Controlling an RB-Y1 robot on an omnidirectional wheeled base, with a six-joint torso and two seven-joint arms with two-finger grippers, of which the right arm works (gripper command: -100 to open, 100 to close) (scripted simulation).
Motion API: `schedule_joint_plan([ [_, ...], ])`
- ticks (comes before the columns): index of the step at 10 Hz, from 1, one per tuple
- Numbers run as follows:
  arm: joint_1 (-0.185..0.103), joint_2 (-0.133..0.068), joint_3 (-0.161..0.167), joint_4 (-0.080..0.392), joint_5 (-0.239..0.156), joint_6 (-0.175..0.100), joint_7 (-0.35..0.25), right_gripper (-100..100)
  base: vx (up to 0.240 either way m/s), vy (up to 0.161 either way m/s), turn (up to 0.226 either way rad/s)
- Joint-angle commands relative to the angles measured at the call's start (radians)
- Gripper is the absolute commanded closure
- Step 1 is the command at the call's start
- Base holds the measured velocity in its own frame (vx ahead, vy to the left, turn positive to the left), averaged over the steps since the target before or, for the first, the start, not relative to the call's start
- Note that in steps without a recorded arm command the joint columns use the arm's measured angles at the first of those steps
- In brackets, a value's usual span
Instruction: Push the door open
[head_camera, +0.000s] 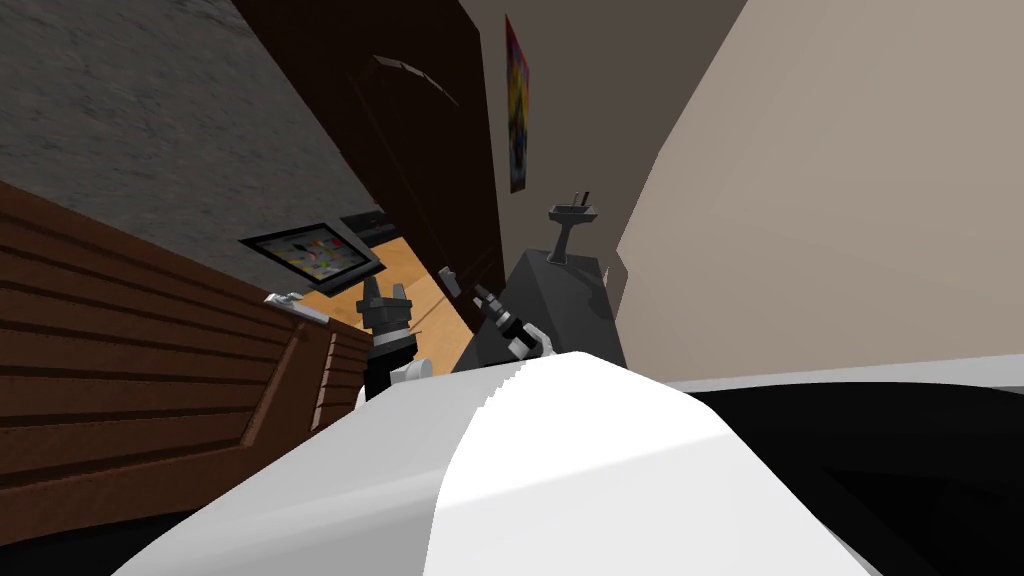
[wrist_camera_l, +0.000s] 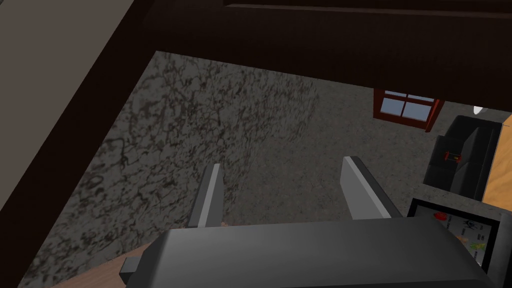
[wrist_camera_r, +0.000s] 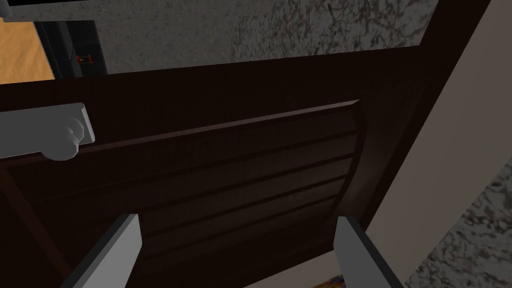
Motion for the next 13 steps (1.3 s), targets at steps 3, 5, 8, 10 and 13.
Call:
schedule_joint_plan([
  [3,-0.06,-0.001,0.071,0.079,-0.005,0.019,-0.022,-100,0.134,0.004,-0.045],
  [5,-0.096,-0.003,0.112,0.127,-0.008,0.029,-0.036,-100,0.131,0.015,-0.046],
  [8,-0.152,-0.005,0.177,0.2,-0.014,0.045,-0.057,-100,0.163,0.015,-0.043],
  [10,-0.173,-0.006,0.201,0.228,-0.016,0.051,-0.065,-100,0.134,0.025,-0.038],
  [13,-0.229,-0.008,0.265,0.301,-0.021,0.066,-0.086,-100,0.147,0.029,-0.047],
])
